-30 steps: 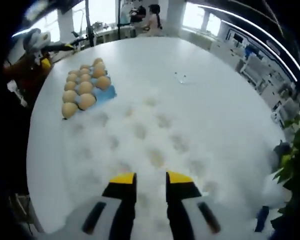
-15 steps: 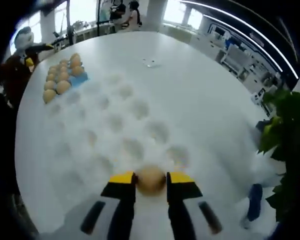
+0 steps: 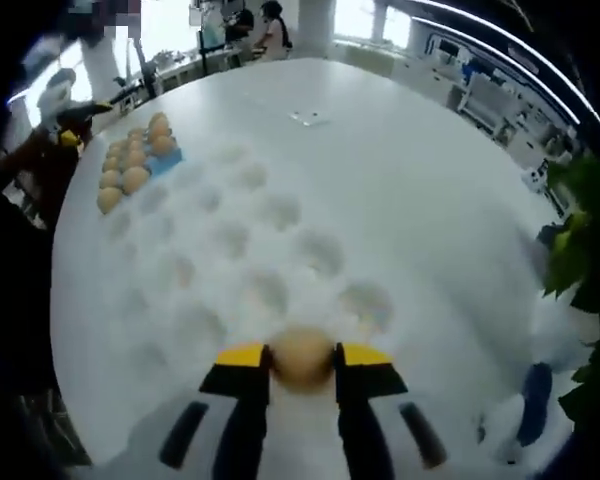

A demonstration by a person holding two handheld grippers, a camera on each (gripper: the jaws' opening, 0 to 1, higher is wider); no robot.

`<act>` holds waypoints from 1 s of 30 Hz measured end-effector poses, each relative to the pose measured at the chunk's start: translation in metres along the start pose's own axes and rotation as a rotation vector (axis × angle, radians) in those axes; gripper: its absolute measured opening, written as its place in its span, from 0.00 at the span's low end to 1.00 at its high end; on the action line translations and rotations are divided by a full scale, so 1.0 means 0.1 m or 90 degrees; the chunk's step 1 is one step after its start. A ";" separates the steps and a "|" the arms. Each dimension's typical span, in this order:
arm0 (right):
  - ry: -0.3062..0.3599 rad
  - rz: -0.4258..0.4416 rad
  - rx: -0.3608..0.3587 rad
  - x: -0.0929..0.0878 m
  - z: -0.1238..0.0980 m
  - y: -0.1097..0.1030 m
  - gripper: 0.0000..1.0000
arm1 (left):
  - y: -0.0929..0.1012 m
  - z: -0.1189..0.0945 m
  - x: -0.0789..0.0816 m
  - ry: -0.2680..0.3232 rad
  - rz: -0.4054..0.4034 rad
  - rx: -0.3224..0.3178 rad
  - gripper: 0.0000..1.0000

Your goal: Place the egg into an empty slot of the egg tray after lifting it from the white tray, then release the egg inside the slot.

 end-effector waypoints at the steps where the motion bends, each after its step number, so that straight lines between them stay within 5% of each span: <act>1: -0.005 0.001 -0.005 0.01 0.00 -0.02 0.25 | -0.01 0.00 0.00 -0.001 -0.002 0.003 0.75; 5: -0.020 -0.027 -0.044 0.05 -0.04 -0.12 0.24 | -0.03 -0.01 -0.05 0.000 -0.008 0.008 0.78; 12: 0.038 -0.020 -0.048 0.16 -0.26 -0.23 0.24 | -0.06 -0.03 -0.09 -0.004 -0.013 0.010 0.80; 30: 0.080 -0.078 0.024 0.53 -0.10 -0.67 0.24 | -0.15 -0.05 -0.14 -0.002 -0.014 0.005 0.80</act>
Point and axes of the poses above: the point that each gripper's makers call its tool centre point, and the gripper's own axes: z roughly forward along the fingers, y roughly to its right, x roughly out of its top, the point moved 8 cm from there along -z, roughly backward along the fingers, and after that the axes turned 1 degree about y, right-handed, at the moved point
